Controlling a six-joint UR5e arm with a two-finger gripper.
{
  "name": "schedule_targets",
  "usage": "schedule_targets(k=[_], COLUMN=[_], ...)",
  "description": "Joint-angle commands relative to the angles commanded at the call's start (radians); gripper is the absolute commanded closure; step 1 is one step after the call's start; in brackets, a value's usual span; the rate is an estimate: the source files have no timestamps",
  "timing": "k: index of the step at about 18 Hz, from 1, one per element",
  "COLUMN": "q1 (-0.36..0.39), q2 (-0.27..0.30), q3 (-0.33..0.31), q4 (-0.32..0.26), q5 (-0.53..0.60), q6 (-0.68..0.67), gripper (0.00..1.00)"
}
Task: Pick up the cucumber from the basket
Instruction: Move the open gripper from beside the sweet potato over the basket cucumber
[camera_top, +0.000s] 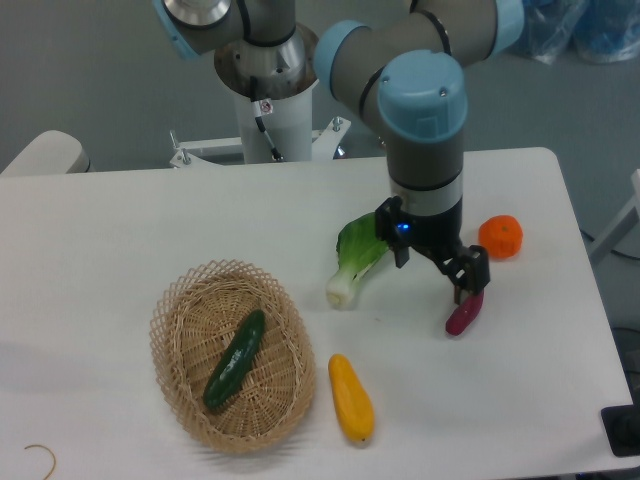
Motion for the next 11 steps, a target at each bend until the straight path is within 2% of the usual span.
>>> schedule_targets(k=[4, 8, 11], q1=[-0.074, -0.153, -0.183], q2=[-0.018, -0.046, -0.058], q3=[-0.006, -0.011, -0.046], q4=[0.009, 0.049, 0.067], q5=[0.0, 0.0, 0.005], q6=[-0.241, -0.532, -0.622], gripper=[0.0, 0.0, 0.0])
